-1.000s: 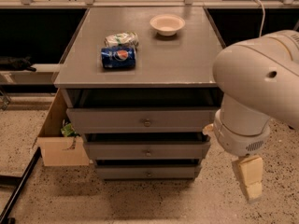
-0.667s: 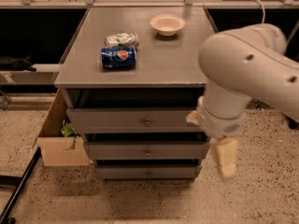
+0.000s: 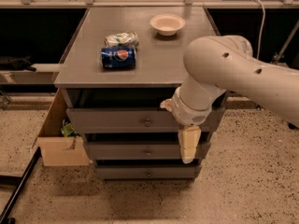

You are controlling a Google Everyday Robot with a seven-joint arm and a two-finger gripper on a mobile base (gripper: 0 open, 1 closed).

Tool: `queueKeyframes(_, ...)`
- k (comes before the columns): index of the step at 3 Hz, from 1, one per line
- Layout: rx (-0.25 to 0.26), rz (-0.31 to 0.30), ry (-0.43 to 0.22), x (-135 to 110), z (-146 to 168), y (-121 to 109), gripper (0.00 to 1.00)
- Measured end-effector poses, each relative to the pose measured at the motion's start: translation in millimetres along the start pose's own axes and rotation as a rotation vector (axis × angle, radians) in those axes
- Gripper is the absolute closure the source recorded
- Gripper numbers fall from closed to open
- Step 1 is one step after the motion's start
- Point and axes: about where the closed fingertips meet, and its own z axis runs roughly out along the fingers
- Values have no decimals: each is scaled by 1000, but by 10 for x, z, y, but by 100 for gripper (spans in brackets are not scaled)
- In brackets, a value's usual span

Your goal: Open middle drawer

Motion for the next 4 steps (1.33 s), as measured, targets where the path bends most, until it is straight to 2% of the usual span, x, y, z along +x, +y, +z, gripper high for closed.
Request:
queueKeyframes(1, 1, 0, 0, -2, -2, -2, 0)
queueKeyframes(2, 9, 27, -46, -16, 184, 121, 0)
queueKeyframes(3, -24, 94, -99, 93, 365, 585, 0)
queueKeyframes(4, -26, 149, -127, 125, 407, 1112, 0)
